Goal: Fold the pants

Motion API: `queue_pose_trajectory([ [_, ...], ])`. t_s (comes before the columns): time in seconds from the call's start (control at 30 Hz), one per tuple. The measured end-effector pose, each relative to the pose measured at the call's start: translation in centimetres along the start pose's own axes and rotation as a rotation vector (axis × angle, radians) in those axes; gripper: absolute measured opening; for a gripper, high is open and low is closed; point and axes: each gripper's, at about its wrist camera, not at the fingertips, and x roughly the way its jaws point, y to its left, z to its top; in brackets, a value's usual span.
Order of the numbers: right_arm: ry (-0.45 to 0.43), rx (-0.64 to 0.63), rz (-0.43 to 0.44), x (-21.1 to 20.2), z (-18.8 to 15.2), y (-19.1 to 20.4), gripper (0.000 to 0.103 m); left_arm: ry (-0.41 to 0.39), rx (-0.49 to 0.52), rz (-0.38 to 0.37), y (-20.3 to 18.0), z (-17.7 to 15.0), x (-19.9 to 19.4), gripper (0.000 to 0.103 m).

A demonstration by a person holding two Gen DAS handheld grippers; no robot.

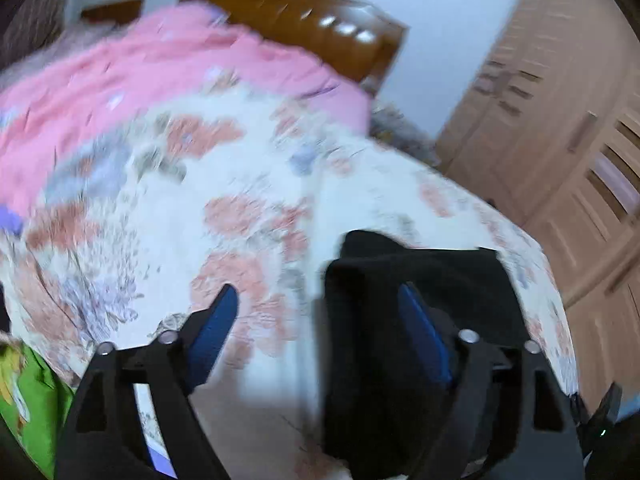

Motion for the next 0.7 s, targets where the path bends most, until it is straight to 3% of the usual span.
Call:
queue_pose_trajectory([
  [0.13,-0.104,0.031,0.144,-2.0,2.4,0.1,0.095,0.013,0.195,-0.114,-6.1,-1.0,-0.9,0.095],
  [0.2,-0.125,0.004,0.212,-1.1,4.9,1.2,0.095,0.051,0.297,-0.091,-8.9,-1.9,0.5,0.095],
  [0.27,-0.101,-0.045,0.248,0.8,7.4,2.2,0.095,0.08,0.336,-0.065,-10.3,-2.6,2.0,0.095],
  [0.37,-0.054,-0.101,0.206,4.8,11.3,1.6,0.095,0.11,0.313,-0.085,-10.5,-3.9,3.0,0.095],
  [0.53,0.038,0.054,0.119,13.0,17.7,-3.7,0.095,0.123,0.371,-0.079,-9.8,-6.0,4.1,0.095],
  [0.7,0.2,0.038,0.083,21.5,19.2,-4.0,0.096,0.157,0.421,-0.023,-9.0,-8.3,5.6,0.095],
])
